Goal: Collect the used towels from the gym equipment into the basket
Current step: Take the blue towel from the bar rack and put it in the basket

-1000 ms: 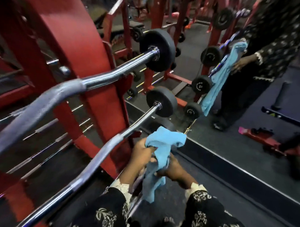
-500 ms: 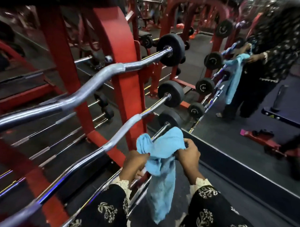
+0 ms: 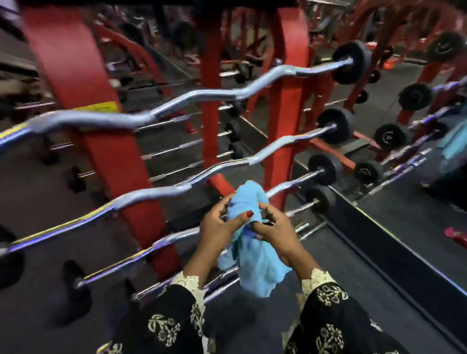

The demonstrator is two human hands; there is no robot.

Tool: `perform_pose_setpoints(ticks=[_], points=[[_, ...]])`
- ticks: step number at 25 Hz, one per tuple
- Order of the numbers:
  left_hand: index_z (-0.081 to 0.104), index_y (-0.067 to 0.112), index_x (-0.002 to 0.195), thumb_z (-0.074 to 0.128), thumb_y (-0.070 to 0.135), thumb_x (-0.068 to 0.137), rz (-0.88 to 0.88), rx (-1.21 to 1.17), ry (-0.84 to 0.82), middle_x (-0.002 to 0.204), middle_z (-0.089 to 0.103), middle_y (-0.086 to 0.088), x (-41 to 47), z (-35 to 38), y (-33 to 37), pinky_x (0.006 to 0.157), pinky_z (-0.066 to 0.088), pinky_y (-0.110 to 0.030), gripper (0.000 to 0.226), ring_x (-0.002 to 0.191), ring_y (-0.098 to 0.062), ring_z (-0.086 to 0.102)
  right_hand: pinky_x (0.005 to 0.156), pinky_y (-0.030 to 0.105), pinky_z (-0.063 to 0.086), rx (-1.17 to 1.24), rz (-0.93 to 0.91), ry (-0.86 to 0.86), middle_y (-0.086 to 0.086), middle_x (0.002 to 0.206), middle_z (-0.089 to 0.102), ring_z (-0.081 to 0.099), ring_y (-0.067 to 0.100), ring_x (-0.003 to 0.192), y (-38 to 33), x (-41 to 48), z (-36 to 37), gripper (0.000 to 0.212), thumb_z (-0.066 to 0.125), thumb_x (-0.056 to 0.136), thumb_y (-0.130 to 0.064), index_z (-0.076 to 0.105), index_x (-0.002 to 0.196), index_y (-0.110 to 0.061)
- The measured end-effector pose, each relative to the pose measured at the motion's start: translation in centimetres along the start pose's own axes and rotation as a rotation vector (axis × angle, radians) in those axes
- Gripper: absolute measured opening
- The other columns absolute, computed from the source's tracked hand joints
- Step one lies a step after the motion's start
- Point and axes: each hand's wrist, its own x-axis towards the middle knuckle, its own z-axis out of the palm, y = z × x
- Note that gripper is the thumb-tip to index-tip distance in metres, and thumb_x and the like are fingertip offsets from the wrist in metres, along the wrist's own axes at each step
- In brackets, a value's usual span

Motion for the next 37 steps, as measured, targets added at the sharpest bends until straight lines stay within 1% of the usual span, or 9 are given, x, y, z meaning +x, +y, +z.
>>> perform_pose_setpoints(ticks=[4, 8, 12, 16, 18, 22, 26, 30, 37], points=[[0.063, 0.008, 0.118, 0.077, 0.008, 0.076, -0.030, -0.082, 0.275, 0.116, 0.069, -0.009, -6.7, -10.8, 0.9, 0.102, 0.048, -0.045, 0.044, 0.109, -0.024, 0.066, 0.076, 0.027, 0.053, 0.058, 0.081, -0.268, -0.005, 0.108, 0.064, 0.065, 0.010, 0.085, 0.5, -2.8, 10.2, 0.040, 0.073, 0.080, -0.005, 0.063, 0.114, -0.023], [0.063, 0.001, 0.119, 0.075, 0.007, 0.078, -0.028, -0.164, 0.492, 0.115, 0.070, -0.016, -15.9, -22.5, 1.6, 0.102, 0.049, -0.047, 0.043, 0.111, -0.029, 0.065, 0.065, 0.022, 0.058, 0.084, 0.071, -0.475, -0.016, 0.085, 0.073, 0.068, 0.002, 0.073, 1.8, -7.0, 23.0, 0.024, 0.069, 0.084, -0.009, 0.067, 0.105, -0.021], [0.067, 0.006, 0.115, 0.076, 0.010, 0.078, 0.011, -0.212, 0.716, 0.109, 0.073, -0.012, -27.2, -33.5, 2.9, 0.090, 0.055, -0.035, 0.038, 0.097, -0.020, 0.069, 0.059, 0.022, 0.055, 0.093, 0.081, -0.656, -0.011, 0.080, 0.074, 0.066, 0.003, 0.066, 2.6, -14.1, 37.2, 0.020, 0.070, 0.084, -0.011, 0.068, 0.104, -0.016], [0.072, 0.016, 0.098, 0.078, 0.009, 0.077, 0.006, -0.188, 0.916, 0.099, 0.076, -0.006, -39.6, -45.0, 3.5, 0.086, 0.057, -0.035, 0.023, 0.088, -0.016, 0.069, 0.078, 0.039, 0.050, 0.046, 0.145, -0.830, 0.007, 0.100, 0.073, 0.064, 0.019, 0.084, 3.9, -24.7, 51.2, 0.038, 0.070, 0.086, -0.016, 0.063, 0.121, -0.007], [0.072, 0.014, 0.102, 0.079, 0.012, 0.076, -0.013, -0.172, 1.014, 0.101, 0.075, -0.009, -44.8, -50.1, 3.3, 0.091, 0.056, -0.043, 0.027, 0.094, -0.021, 0.070, 0.074, 0.034, 0.052, 0.056, 0.175, -0.904, 0.015, 0.107, 0.072, 0.065, 0.022, 0.087, 4.5, -29.4, 57.0, 0.039, 0.070, 0.086, -0.016, 0.062, 0.122, -0.005], [0.069, 0.015, 0.111, 0.080, 0.020, 0.075, -0.008, -0.194, 1.165, 0.102, 0.075, -0.007, -52.3, -58.6, 2.3, 0.092, 0.055, -0.047, 0.039, 0.098, -0.024, 0.071, 0.063, 0.025, 0.056, 0.044, 0.173, -1.007, 0.012, 0.098, 0.074, 0.072, 0.019, 0.080, 5.4, -36.2, 67.1, 0.032, 0.069, 0.087, -0.014, 0.065, 0.118, -0.007], [0.069, 0.015, 0.109, 0.079, 0.018, 0.076, -0.002, -0.181, 1.242, 0.100, 0.075, -0.005, -55.4, -64.9, 2.0, 0.091, 0.056, -0.045, 0.035, 0.096, -0.022, 0.072, 0.062, 0.023, 0.055, 0.007, 0.160, -1.070, 0.005, 0.091, 0.076, 0.072, 0.014, 0.079, 6.5, -38.6, 74.5, 0.031, 0.068, 0.088, -0.014, 0.066, 0.118, -0.006], [0.068, 0.014, 0.112, 0.079, 0.017, 0.077, 0.028, -0.188, 1.325, 0.102, 0.075, -0.004, -55.0, -72.9, 1.2, 0.088, 0.057, -0.037, 0.037, 0.095, -0.018, 0.071, 0.071, 0.030, 0.058, -0.016, 0.163, -1.116, 0.008, 0.097, 0.075, 0.071, 0.017, 0.085, 8.3, -37.3, 83.9, 0.038, 0.069, 0.087, -0.015, 0.063, 0.124, -0.007], [0.067, 0.007, 0.116, 0.077, 0.010, 0.078, 0.019, -0.190, 1.395, 0.103, 0.074, -0.010, -47.3, -90.8, 1.1, 0.088, 0.057, -0.040, 0.039, 0.097, -0.024, 0.071, 0.078, 0.038, 0.059, -0.027, 0.185, -1.145, 0.013, 0.107, 0.072, 0.072, 0.022, 0.091, 9.2, -28.7, 102.7, 0.048, 0.069, 0.087, -0.009, 0.055, 0.132, -0.004]])
